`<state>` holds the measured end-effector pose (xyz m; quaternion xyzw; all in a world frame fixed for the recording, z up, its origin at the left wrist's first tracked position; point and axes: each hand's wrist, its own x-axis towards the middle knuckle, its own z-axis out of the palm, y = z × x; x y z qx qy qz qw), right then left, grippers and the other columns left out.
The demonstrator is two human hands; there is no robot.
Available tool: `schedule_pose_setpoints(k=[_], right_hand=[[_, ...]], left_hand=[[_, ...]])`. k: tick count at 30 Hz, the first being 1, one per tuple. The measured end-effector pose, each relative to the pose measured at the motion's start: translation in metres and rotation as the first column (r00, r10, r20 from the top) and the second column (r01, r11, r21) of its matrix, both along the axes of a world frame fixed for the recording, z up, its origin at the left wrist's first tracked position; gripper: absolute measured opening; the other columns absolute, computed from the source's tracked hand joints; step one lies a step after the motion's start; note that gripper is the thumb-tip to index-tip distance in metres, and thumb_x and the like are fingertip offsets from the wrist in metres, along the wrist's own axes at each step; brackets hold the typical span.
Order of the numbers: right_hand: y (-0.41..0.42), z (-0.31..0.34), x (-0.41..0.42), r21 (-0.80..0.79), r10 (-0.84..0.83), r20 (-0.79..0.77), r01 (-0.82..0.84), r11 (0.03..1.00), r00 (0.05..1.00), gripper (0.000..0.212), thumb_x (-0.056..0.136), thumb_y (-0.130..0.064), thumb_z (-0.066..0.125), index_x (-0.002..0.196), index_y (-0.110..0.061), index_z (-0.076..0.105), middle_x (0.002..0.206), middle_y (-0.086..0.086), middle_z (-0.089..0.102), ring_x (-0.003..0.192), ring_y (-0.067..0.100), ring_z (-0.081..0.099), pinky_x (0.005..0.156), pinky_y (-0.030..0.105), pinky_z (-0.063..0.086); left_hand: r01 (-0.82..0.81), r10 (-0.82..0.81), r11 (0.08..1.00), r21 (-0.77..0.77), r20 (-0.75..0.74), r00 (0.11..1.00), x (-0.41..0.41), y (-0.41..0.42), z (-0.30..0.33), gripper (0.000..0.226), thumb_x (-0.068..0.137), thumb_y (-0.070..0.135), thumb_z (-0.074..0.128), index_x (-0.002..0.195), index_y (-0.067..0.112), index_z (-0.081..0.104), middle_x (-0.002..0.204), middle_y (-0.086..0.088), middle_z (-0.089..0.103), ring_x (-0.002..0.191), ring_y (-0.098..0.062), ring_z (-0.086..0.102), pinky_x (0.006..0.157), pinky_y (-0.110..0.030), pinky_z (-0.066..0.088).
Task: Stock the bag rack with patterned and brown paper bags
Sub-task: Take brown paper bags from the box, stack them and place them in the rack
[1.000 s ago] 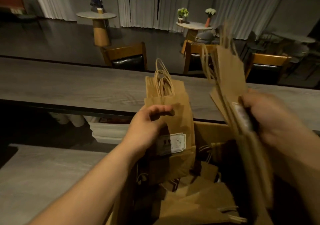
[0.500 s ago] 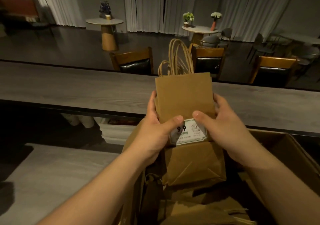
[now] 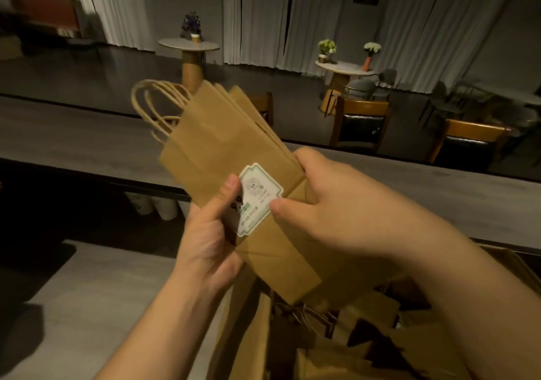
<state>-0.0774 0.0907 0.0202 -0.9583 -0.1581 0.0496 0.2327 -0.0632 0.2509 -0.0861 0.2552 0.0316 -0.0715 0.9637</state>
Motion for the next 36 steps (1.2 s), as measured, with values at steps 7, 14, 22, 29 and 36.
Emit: schedule_pose_setpoints(k=[7, 14, 22, 29, 36], right_hand=[[0.134, -0.016, 0.009, -0.173, 0.166, 0.086, -0.149, 0.974, 0.982, 0.022, 0.098, -0.055, 0.06, 0.115, -0.044, 0.053, 0.104, -0.015, 0.069, 0.086, 0.006, 0.065, 0.07, 0.035, 0.062], [0.249, -0.057, 0.019, -0.339, 0.261, 0.121, -0.207, 0.918, 0.958, 0.028, 0.102, -0.043, 0.059, 0.126, -0.033, 0.048, 0.096, -0.004, 0.064, 0.079, 0.018, 0.062, 0.067, 0.038, 0.057], [0.316, -0.188, 0.021, -0.318, 0.199, 0.034, -0.178, 0.931, 0.979, 0.025, 0.108, -0.037, 0.05, 0.131, -0.032, 0.041, 0.085, -0.005, 0.056, 0.069, 0.019, 0.057, 0.059, 0.036, 0.051], [0.333, -0.306, 0.012, -0.341, 0.162, -0.186, -0.218, 0.914, 0.969, 0.027, 0.106, -0.03, 0.053, 0.132, -0.033, 0.044, 0.115, 0.003, 0.067, 0.099, 0.029, 0.066, 0.075, 0.042, 0.053], [0.304, -0.311, 0.009, -0.343, 0.026, -0.192, -0.092, 0.935, 0.981, 0.052, 0.092, -0.068, 0.057, 0.134, -0.037, 0.053, 0.133, -0.009, 0.063, 0.128, 0.02, 0.05, 0.116, 0.05, 0.029]], left_hand=[[-0.278, 0.267, 0.957, -0.079, -0.128, 0.955, 0.003, 0.085, -0.02, 0.079, 0.088, 0.079, 0.045, 0.123, 0.013, 0.073, 0.117, -0.013, 0.076, 0.105, -0.031, 0.075, 0.095, -0.05, 0.056], [-0.419, 0.417, 0.906, 0.054, -0.269, 0.868, 0.015, 0.177, -0.074, 0.087, 0.078, 0.089, 0.035, 0.123, 0.022, 0.069, 0.125, -0.007, 0.074, 0.121, -0.029, 0.068, 0.11, -0.05, 0.046], [-0.295, 0.62, 0.427, 0.855, -0.039, 0.783, -0.005, 0.29, -0.172, 0.109, 0.077, 0.066, 0.055, 0.163, 0.033, -0.004, 0.172, -0.001, 0.002, 0.156, -0.025, 0.019, 0.121, -0.042, 0.025], [-0.439, -0.377, -0.614, 0.657, 0.244, 0.893, -0.011, 0.375, -0.241, 0.101, 0.074, 0.08, 0.063, 0.159, 0.034, 0.033, 0.17, -0.002, 0.023, 0.159, -0.036, 0.001, 0.123, -0.062, -0.009], [-0.416, -0.484, -0.454, 0.788, 0.174, 0.858, 0.02, 0.43, -0.269, 0.046, 0.064, 0.048, 0.088, 0.102, 0.028, 0.074, 0.099, 0.01, 0.065, 0.099, -0.009, 0.054, 0.09, -0.035, 0.046]])
